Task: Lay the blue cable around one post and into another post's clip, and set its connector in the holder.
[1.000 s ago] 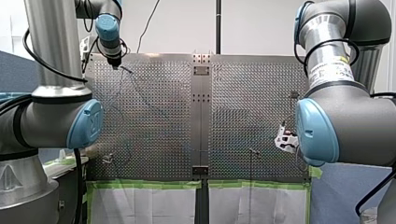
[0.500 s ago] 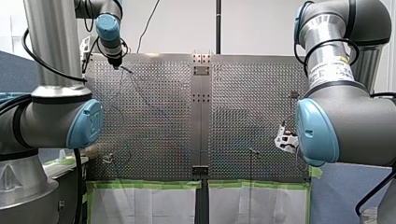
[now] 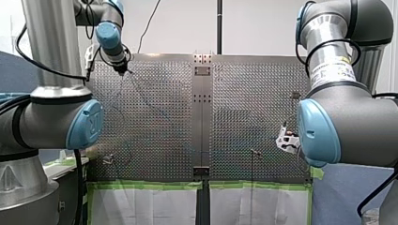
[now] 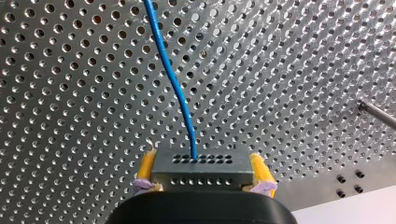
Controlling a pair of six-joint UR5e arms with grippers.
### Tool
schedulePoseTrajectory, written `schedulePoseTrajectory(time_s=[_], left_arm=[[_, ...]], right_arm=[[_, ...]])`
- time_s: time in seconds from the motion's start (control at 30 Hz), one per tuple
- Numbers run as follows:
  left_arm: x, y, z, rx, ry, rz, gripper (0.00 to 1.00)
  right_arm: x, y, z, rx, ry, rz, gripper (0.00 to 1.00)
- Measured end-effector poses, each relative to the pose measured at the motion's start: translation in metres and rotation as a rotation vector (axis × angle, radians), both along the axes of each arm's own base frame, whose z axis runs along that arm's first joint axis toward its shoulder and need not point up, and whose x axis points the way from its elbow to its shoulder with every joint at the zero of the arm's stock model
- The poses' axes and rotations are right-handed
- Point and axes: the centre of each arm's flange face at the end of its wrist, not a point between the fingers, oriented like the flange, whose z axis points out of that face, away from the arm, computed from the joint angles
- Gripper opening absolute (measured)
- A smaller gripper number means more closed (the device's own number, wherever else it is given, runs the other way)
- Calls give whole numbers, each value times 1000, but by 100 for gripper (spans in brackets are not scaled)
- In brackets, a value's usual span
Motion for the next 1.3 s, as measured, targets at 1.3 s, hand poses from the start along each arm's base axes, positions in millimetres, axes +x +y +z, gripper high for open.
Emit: schedulePoseTrajectory(time_s=[1.3], left_arm=[[-38,-86,-188,-187,190,-311,100]], right_arm=[[-6,2,-5,47,-3,1,0]])
